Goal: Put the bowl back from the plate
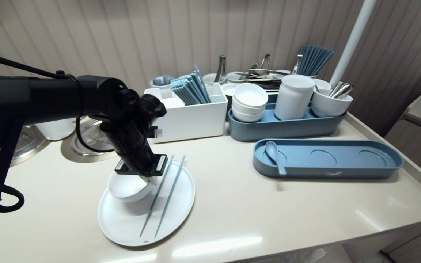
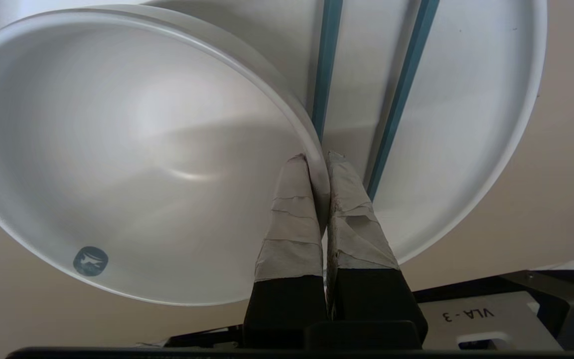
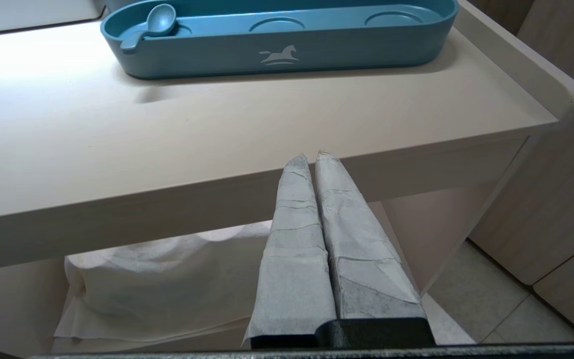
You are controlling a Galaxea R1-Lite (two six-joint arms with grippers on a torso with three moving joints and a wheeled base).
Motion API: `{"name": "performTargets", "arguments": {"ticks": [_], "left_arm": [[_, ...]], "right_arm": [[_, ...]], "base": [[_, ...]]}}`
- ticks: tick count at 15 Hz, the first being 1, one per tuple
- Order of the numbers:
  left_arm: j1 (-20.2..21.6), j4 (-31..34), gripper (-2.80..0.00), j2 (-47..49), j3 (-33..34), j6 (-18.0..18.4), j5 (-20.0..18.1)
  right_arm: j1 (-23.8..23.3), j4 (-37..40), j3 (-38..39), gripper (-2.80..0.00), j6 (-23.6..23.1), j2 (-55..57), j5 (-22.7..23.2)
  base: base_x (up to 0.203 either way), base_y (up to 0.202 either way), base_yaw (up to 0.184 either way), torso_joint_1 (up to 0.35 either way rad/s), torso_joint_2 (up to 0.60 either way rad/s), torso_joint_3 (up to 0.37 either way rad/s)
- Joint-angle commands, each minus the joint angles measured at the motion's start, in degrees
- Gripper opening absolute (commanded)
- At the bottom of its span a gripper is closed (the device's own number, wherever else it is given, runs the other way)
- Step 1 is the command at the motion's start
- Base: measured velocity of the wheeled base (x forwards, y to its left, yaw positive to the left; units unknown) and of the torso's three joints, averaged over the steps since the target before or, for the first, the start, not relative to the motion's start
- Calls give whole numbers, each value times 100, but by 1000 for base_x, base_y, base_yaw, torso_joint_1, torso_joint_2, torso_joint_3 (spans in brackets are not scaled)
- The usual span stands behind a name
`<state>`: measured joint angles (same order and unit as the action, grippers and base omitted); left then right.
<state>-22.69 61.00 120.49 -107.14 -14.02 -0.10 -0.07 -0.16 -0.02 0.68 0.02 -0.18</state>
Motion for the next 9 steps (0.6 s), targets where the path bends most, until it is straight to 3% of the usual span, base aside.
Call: {"name": "performTargets", "arguments": {"ticks": [1,7,9], "left_arm": [[23,43,-280,-58,-35,-13,-3],[-198,42,-280,-902,-442,-18,-28],[-539,-33,-280,-1051,-440,280,-10]], "right_arm": [[-1,-2,-1,-280,2,6,1],[-1,-2,2,-280,2,-2,1],[-1,-2,-4,-280,2,5,1]], "base": [[0,0,0,0,0,0],[0,0,0,0,0,0],[0,0,0,0,0,0]]}}
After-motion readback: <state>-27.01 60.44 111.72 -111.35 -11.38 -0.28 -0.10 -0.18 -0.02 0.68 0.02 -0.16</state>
